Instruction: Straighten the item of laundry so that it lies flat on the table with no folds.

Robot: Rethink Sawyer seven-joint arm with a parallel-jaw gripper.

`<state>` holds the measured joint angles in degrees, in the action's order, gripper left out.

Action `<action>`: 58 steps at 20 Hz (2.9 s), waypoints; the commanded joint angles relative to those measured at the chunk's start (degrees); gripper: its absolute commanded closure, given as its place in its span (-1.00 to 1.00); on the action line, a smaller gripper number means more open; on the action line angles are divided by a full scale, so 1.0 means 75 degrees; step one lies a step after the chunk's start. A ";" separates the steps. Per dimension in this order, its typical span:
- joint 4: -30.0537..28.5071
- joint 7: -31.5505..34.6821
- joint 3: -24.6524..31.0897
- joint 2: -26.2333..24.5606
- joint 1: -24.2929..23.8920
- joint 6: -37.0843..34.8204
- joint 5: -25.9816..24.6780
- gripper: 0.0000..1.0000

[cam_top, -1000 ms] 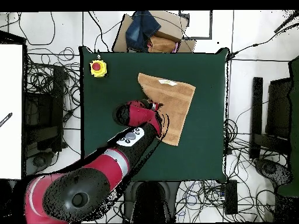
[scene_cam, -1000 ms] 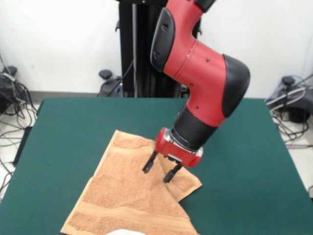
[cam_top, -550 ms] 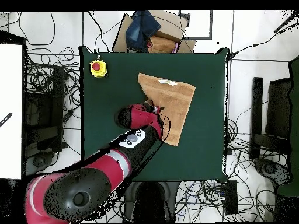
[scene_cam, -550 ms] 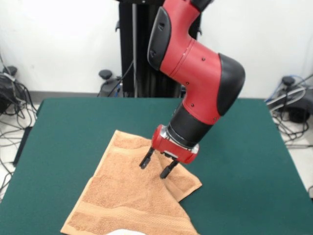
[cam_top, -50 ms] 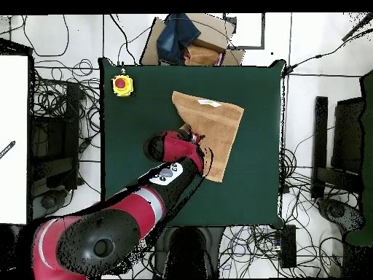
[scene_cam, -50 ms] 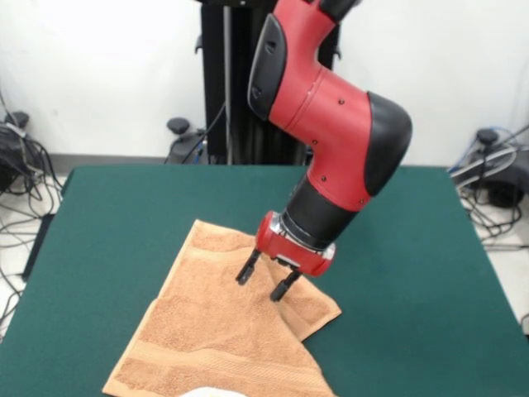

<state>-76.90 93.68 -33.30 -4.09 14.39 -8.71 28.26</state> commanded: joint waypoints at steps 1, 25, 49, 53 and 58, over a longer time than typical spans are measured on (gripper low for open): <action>-0.0155 0.1458 0.1293 -0.0315 -0.0096 0.0401 -0.0187 -1.00; 0.0290 0.1625 0.0897 -0.0875 0.0158 0.0487 0.0167 -1.00; 0.0383 0.1391 0.1069 -0.1078 -0.0273 0.1072 -0.0235 -1.00; 0.0338 0.1464 0.0995 -0.1100 -0.0186 0.1196 -0.0191 -1.00; 0.0284 0.1543 0.0912 -0.1119 -0.0053 0.1272 -0.0111 1.00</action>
<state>-76.48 93.68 -32.41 -9.74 12.25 -1.85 26.80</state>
